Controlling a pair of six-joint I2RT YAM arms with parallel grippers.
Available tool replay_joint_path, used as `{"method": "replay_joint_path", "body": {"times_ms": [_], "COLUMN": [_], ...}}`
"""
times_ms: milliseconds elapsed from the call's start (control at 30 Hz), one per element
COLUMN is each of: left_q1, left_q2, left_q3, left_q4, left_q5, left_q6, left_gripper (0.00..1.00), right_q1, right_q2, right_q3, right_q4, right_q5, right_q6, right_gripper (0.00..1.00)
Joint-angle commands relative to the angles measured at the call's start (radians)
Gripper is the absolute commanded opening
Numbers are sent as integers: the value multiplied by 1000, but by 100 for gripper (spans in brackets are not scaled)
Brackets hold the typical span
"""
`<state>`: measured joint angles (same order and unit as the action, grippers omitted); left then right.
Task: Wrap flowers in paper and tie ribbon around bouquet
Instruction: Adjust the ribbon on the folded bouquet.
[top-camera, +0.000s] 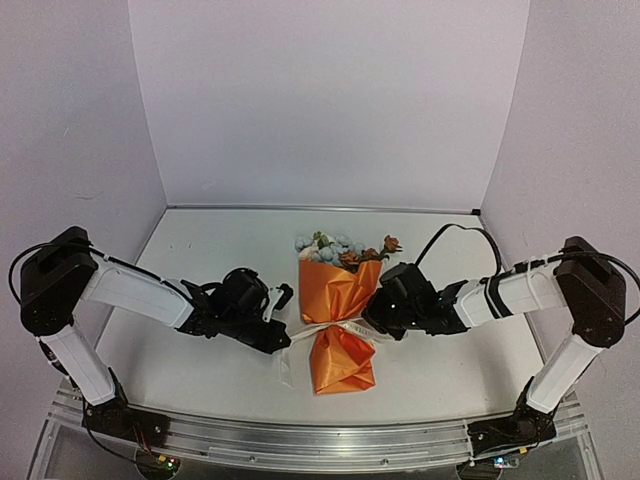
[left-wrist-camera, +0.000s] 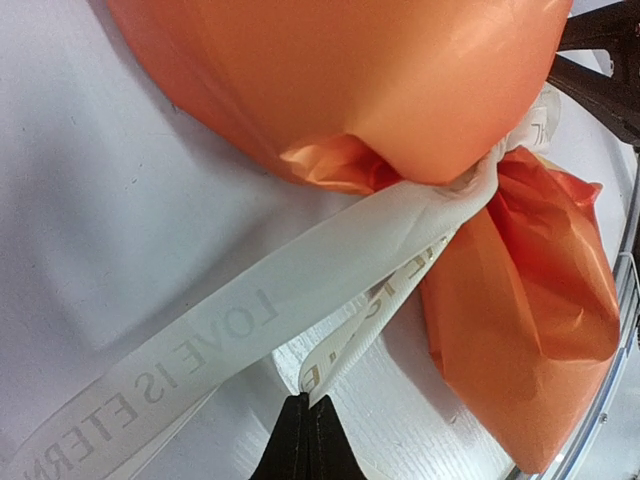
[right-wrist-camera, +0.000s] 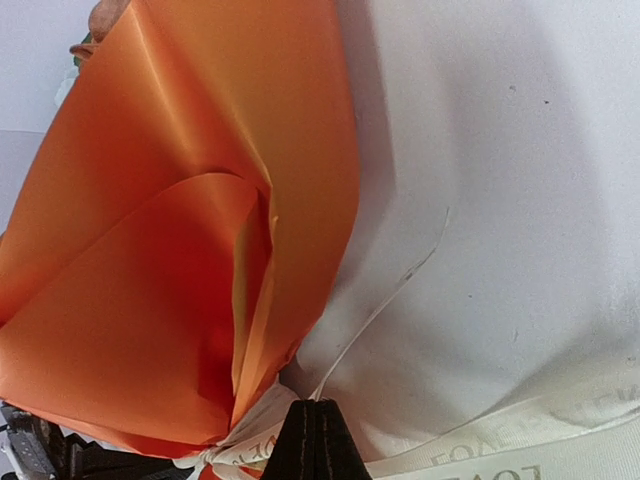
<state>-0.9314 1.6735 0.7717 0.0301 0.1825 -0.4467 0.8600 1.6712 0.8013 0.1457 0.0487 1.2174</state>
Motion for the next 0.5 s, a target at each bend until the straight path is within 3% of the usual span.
{"method": "replay_joint_path", "body": {"times_ms": [0, 467], "left_q1": [2, 9], "left_q2": [-42, -38], "left_q3": [-30, -38], "left_q4": [-73, -73], "left_q5": [-27, -2], "left_q6": [-12, -18], "left_gripper": [0, 0], "right_q1": [-18, -24], "right_q2": [-44, -90], "right_q3": [-20, -62], "right_q4": [-65, -117], "right_q5": [90, 139], "right_q6": [-38, -58], "right_gripper": [0, 0]}}
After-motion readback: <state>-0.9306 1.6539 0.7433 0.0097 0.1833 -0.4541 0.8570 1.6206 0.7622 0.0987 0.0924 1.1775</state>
